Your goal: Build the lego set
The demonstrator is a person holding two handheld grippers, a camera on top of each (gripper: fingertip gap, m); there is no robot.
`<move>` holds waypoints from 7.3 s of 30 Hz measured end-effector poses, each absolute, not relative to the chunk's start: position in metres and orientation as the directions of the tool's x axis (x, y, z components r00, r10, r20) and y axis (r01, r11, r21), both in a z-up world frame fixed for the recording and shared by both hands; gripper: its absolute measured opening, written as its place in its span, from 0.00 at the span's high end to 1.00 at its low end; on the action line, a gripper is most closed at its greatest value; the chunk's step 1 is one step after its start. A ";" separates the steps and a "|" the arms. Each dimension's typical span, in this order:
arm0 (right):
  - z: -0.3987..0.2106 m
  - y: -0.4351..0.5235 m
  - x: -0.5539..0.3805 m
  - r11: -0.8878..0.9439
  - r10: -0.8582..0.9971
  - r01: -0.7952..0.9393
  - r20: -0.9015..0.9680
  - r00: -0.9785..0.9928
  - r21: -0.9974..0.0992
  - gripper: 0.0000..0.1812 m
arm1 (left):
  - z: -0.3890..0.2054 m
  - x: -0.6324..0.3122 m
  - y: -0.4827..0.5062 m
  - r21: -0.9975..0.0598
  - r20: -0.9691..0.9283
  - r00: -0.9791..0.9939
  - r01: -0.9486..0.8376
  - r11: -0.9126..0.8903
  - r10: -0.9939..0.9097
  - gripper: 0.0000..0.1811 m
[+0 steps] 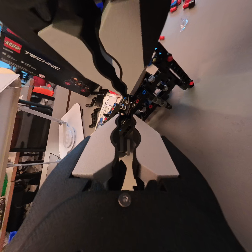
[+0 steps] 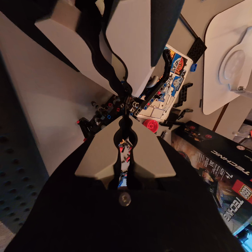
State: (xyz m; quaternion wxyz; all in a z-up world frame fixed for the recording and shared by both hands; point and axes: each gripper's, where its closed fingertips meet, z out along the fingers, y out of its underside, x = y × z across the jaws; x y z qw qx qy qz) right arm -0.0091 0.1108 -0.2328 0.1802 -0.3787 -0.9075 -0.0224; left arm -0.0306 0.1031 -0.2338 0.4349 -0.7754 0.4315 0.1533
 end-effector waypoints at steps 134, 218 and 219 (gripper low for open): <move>-0.232 0.094 -0.009 0.448 0.888 0.730 0.163 -0.430 -0.516 0.87 | -0.243 -0.020 0.094 -0.566 -0.517 0.493 -0.810 -0.152 -0.699 0.90; -0.245 0.090 -0.002 0.525 0.828 0.716 0.079 -0.555 -0.460 0.96 | -0.240 -0.013 0.085 -0.632 -0.367 0.582 -0.728 -0.265 -0.725 0.94; -0.245 0.090 -0.002 0.523 0.829 0.717 0.078 -0.554 -0.460 0.96 | -0.241 -0.014 0.085 -0.581 -0.448 0.548 -0.779 -0.236 -0.706 0.94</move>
